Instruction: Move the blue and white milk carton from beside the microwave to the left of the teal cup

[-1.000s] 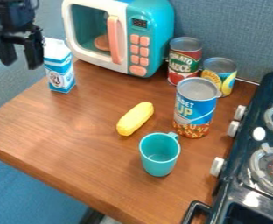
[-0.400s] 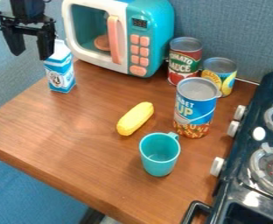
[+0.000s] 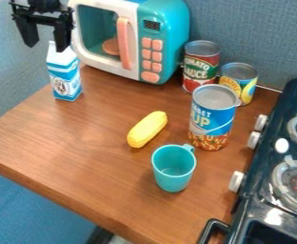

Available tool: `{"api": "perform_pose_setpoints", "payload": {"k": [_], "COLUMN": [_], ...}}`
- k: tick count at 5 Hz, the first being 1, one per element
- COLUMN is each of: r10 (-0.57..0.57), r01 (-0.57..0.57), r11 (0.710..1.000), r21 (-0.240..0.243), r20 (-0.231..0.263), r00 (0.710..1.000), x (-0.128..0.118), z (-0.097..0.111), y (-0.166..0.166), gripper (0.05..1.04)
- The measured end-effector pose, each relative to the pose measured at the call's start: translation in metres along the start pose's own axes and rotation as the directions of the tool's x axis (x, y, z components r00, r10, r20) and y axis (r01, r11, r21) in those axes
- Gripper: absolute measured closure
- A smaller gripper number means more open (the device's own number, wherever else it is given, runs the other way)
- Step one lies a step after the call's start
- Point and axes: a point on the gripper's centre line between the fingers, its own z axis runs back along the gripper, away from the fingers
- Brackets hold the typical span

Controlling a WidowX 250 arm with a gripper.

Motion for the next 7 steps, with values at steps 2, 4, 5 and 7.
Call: {"api": "perform_pose_setpoints", "payload": {"k": [2, 4, 5, 7], "r10": [0.027, 0.051, 0.049, 0.054], "r01": [-0.027, -0.051, -0.05, -0.056], "r11": [1.0, 0.999, 0.999, 0.998], "r21": [-0.015, -0.003, -0.012, -0.019], "r20": [0.005, -0.033, -0.046, -0.093], "r00": [1.0, 0.998, 0.998, 0.994], "x": [0.013, 0.025, 0.031, 0.039], "z": [0.003, -0.007, -0.011, -0.025], "y": [-0.002, -0.001, -0.002, -0.001], "gripper": [0.083, 0.083, 0.083, 0.083]}}
